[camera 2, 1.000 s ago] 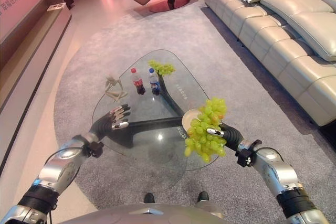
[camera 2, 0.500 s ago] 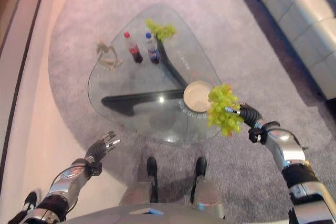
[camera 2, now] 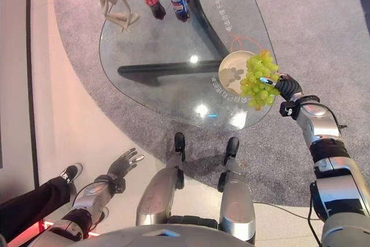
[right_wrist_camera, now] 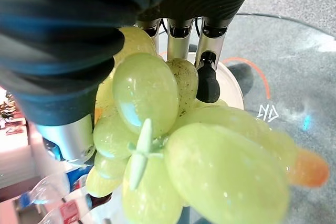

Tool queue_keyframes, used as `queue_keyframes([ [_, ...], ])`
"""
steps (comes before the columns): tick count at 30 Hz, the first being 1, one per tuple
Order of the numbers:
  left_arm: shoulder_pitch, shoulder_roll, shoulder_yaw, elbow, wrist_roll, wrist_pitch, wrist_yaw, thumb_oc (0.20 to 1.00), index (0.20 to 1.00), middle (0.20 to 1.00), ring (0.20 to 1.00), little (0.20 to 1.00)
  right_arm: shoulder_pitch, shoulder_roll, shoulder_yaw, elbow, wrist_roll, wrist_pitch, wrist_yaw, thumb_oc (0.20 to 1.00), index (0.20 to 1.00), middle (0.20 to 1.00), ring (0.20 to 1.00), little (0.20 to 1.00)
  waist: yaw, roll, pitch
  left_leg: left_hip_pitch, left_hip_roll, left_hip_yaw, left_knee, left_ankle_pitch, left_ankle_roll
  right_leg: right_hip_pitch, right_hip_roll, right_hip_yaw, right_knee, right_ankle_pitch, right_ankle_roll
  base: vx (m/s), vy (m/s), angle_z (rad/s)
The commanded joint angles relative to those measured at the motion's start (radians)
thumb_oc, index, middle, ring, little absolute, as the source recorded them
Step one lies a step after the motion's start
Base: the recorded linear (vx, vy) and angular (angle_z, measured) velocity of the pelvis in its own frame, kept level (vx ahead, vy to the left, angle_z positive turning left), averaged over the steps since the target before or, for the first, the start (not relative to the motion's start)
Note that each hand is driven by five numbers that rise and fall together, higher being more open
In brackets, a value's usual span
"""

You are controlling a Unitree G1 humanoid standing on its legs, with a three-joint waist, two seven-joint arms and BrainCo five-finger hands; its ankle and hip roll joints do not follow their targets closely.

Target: Pick up fruits into the plate

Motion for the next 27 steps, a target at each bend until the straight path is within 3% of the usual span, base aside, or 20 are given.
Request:
queue_keyframes([
  [1, -0.031, 0.006, -0.041, 0.021, -0.026, -0.039, 0.002, 1.000, 1.000, 1.000, 1.000, 1.000, -0.124, -0.057, 0.043, -0.014, 0.014, -0.053, -0.027, 0.200, 0.200, 0.200, 0.200, 0.200, 0.000, -0.048, 0.001, -0.008, -0.075, -0.009, 0.020, -0.042, 0.005, -0.068, -0.018, 0.059, 0.135, -0.046, 0.015, -0.06, 0.070, 0.07],
  [18, -0.059, -0.017, -0.110, -0.011, -0.077, -0.078, 0.013, 1.000, 1.000, 1.000, 1.000, 1.000, -0.305, -0.052, 0.118, 0.176, -0.193, 0.028, -0.183, 0.200, 0.200, 0.200, 0.200, 0.200, 0.028, 0.016, 0.008, -0.125, -0.098, -0.007, 0.038, -0.015, 0.005, -0.215, -0.046, 0.052, 0.198, -0.043, 0.022, -0.03, 0.043, 0.02],
  [27, -0.071, -0.022, -0.149, -0.038, -0.102, -0.090, 0.022, 1.000, 1.000, 1.000, 1.000, 1.000, -0.415, -0.035, 0.209, 0.234, -0.344, 0.126, -0.319, 0.200, 0.200, 0.200, 0.200, 0.200, 0.048, 0.036, 0.008, -0.166, -0.104, -0.010, 0.035, -0.003, 0.007, -0.265, -0.055, 0.050, 0.205, -0.030, 0.028, -0.01, 0.018, -0.02],
])
